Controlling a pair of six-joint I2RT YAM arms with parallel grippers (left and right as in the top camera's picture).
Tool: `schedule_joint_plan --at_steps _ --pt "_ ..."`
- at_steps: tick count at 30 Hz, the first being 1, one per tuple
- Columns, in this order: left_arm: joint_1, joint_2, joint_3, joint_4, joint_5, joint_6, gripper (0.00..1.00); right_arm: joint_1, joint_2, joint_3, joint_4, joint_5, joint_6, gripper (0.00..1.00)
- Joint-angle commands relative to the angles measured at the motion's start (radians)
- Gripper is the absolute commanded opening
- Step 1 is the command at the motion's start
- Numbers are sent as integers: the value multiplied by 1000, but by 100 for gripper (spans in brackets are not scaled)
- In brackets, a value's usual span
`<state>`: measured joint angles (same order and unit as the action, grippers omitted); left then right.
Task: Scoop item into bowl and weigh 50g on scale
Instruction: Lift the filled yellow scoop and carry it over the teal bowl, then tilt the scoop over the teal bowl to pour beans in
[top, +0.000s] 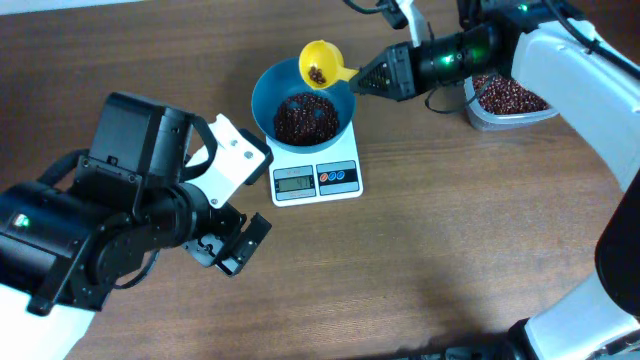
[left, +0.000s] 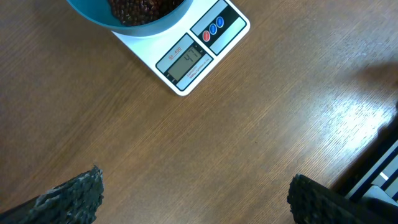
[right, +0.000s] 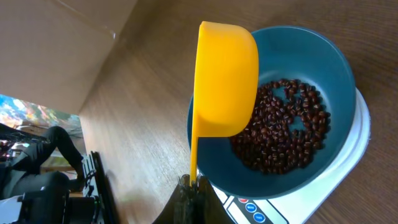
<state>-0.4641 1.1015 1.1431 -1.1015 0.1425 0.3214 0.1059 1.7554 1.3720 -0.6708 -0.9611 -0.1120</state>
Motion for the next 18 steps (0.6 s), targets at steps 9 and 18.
schedule_joint_plan --at_steps 9,18 --pt "2 -4 14 2 10 -6 99 81 -101 26 -9 232 -75 4" --pt "2 -4 14 2 10 -7 99 192 -101 26 -4 436 -177 4"
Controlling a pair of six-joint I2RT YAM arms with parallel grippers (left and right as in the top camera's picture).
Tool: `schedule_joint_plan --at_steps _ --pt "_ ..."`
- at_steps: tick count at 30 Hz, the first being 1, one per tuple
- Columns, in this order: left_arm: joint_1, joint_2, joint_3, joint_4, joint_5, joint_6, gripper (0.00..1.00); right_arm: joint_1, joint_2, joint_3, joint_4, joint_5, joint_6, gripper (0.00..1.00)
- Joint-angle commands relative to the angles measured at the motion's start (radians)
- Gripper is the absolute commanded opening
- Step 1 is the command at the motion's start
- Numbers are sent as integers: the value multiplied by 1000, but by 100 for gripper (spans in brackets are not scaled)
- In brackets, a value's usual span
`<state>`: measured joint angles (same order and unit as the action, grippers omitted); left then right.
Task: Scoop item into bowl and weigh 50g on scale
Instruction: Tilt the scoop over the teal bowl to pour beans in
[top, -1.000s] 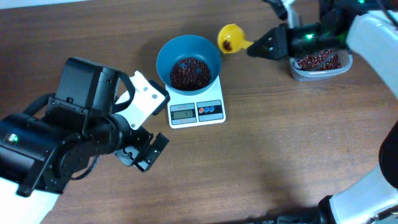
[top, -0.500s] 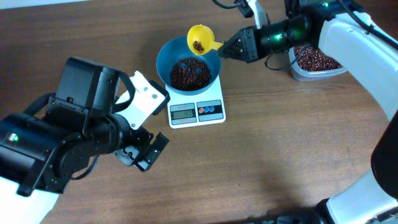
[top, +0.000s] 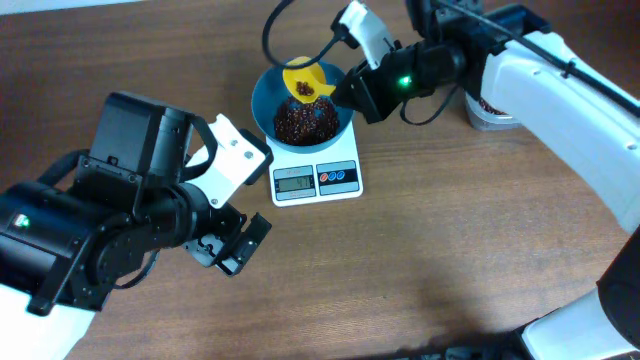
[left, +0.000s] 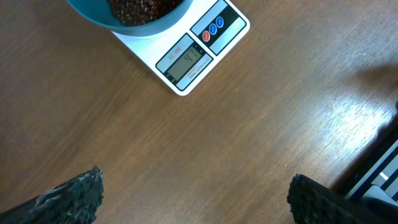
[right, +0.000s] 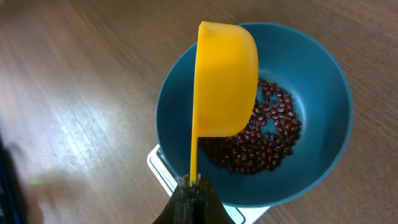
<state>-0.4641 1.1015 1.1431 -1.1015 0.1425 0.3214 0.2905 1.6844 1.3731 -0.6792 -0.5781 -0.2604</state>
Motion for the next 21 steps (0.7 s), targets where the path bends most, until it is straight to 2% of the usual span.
schedule_joint_plan --at_steps 1,21 --pt "2 -4 14 2 10 -7 99 7 -30 24 4 58 -29 4" --pt "2 -4 14 2 10 -7 99 51 -122 36 6 273 -101 4"
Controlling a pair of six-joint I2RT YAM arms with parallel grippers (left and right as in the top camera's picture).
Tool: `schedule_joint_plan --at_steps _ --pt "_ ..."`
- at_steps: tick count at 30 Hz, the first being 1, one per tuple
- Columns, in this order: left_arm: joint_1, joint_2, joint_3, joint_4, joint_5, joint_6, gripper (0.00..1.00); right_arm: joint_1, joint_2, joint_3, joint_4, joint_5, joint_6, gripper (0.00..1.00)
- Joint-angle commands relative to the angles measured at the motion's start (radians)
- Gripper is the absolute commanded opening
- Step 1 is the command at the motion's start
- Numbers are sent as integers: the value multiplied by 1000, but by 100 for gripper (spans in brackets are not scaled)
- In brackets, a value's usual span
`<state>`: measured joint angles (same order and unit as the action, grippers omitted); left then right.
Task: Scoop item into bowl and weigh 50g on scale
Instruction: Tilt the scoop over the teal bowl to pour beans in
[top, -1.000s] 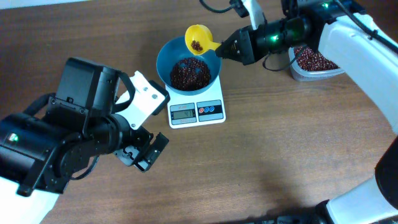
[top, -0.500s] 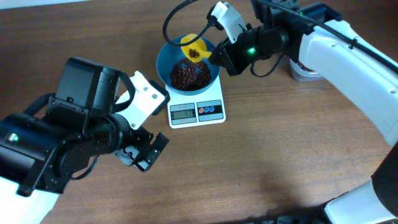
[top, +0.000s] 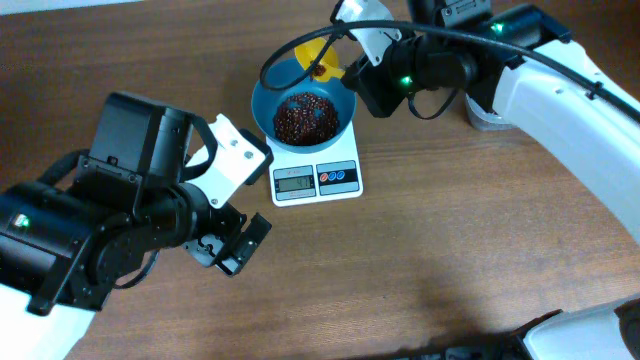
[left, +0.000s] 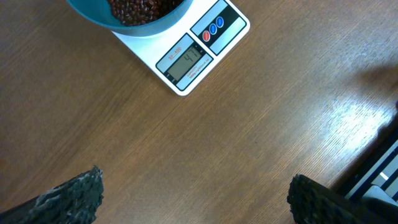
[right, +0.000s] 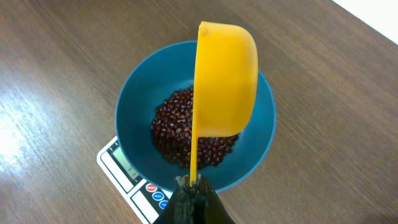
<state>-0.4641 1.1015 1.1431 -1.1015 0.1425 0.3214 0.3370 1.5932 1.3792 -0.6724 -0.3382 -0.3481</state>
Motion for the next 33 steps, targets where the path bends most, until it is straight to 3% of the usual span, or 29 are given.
schedule_joint_plan --at_steps 1,33 --pt "2 -4 14 2 10 -7 99 5 -33 30 -5 34 -14 4" --pt "2 -4 14 2 10 -7 99 42 -37 39 -45 81 -11 4"
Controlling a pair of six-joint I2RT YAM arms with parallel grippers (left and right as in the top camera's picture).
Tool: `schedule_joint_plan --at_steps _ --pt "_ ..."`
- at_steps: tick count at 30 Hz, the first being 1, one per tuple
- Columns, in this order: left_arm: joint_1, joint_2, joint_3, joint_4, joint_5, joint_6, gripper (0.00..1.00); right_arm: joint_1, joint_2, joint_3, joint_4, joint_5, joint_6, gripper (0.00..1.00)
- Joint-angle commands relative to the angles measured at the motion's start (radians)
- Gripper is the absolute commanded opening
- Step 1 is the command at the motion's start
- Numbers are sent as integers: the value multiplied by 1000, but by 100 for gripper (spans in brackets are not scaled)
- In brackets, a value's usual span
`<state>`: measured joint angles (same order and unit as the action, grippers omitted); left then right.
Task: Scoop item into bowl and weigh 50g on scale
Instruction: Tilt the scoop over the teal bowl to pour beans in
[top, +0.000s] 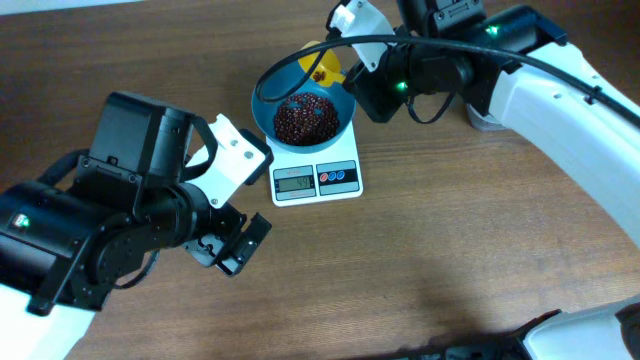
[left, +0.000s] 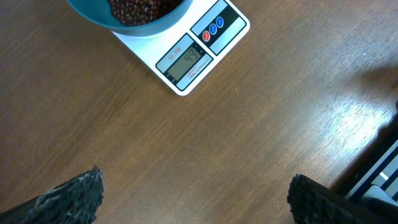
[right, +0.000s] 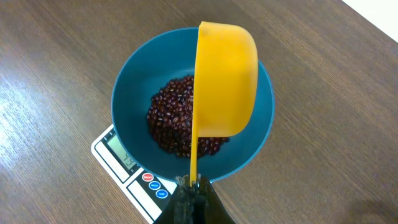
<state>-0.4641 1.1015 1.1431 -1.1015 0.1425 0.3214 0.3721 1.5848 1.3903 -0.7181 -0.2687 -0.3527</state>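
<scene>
A blue bowl (top: 268, 105) of dark red beans (top: 305, 118) stands on a white digital scale (top: 316, 181). In the left wrist view the scale's display (left: 187, 62) reads about 49. My right gripper (top: 355, 84) is shut on the thin handle of a yellow scoop (right: 225, 81). The scoop is tipped on its side over the bowl's (right: 124, 93) far rim, its inside hidden. My left gripper (left: 193, 199) hangs open over bare wood, in front of and left of the scale, holding nothing.
A bean container (top: 478, 121) at the back right is mostly hidden under my right arm. My bulky left arm (top: 110, 230) fills the front left of the wooden table (top: 450, 250).
The scale's display has gone from about 47 to about 49. My right gripper with the tipped scoop sits slightly further back over the bowl. The left gripper has not moved.
The scoop first sat level behind the bowl with a few beans in it. Then it was tilted over the beans in the bowl. After that it stood tipped on its side at the far rim, and the reading has since risen.
</scene>
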Motion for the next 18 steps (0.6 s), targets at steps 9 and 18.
schedule_joint_plan --at_steps 9,18 --pt "2 -4 14 2 10 -7 99 8 -22 29 -12 29 -7 4" --pt "2 -4 13 1 10 -7 99 19 -22 34 -22 45 -7 4"
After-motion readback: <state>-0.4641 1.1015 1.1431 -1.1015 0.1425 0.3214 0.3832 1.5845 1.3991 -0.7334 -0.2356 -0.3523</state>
